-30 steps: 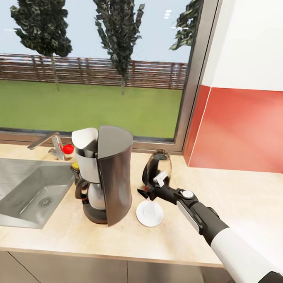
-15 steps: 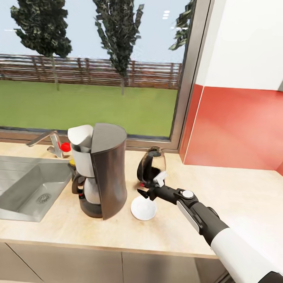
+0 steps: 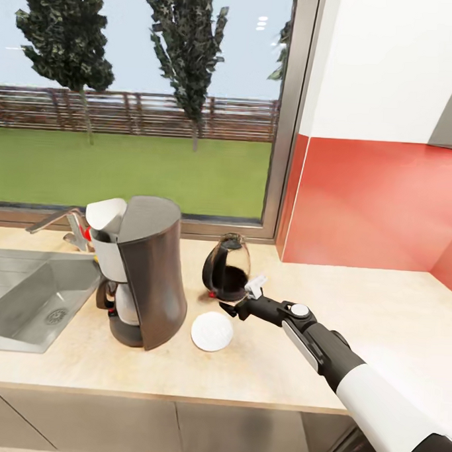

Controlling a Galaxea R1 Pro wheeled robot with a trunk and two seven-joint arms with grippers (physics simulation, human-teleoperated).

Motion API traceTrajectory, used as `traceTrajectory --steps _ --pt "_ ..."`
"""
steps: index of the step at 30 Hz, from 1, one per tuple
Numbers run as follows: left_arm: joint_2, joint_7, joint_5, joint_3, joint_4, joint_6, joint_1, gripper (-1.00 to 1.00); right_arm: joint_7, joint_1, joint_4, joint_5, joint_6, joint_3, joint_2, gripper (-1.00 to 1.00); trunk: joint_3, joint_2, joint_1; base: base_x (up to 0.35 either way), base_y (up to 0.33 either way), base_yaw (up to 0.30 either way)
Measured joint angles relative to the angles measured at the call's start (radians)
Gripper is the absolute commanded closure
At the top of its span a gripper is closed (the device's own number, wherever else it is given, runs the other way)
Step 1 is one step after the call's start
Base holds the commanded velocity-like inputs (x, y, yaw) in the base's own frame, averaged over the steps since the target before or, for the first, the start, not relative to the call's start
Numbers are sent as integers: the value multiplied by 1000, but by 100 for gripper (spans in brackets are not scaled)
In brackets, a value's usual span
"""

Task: Set up a coffee station on the kitchen countertop: keep the coffee maker on the countertop, move the bottle of coffee from the kitchen shelf to the counter next to the coffee maker, place a paper coffee filter on top of the coffee maker, put the saucer next to the coffee maker with the coffee cup on the saucer, and place the electric kettle next to the coffee maker.

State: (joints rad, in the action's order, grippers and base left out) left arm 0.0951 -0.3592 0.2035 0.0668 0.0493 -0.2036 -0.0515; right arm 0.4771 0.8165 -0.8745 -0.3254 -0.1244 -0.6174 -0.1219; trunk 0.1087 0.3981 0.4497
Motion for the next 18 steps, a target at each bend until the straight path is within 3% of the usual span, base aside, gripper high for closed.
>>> traceTrajectory --steps 11,18 --pt "0 0 0 1 2 -2 0 -100 0 0 0 0 0 0 0 -100 0 0 0 -243 -162 0" --pt "3 0 1 0 25 -2 0 -100 0 0 0 0 0 -1 0 -100 0 0 0 -322 -35 0"
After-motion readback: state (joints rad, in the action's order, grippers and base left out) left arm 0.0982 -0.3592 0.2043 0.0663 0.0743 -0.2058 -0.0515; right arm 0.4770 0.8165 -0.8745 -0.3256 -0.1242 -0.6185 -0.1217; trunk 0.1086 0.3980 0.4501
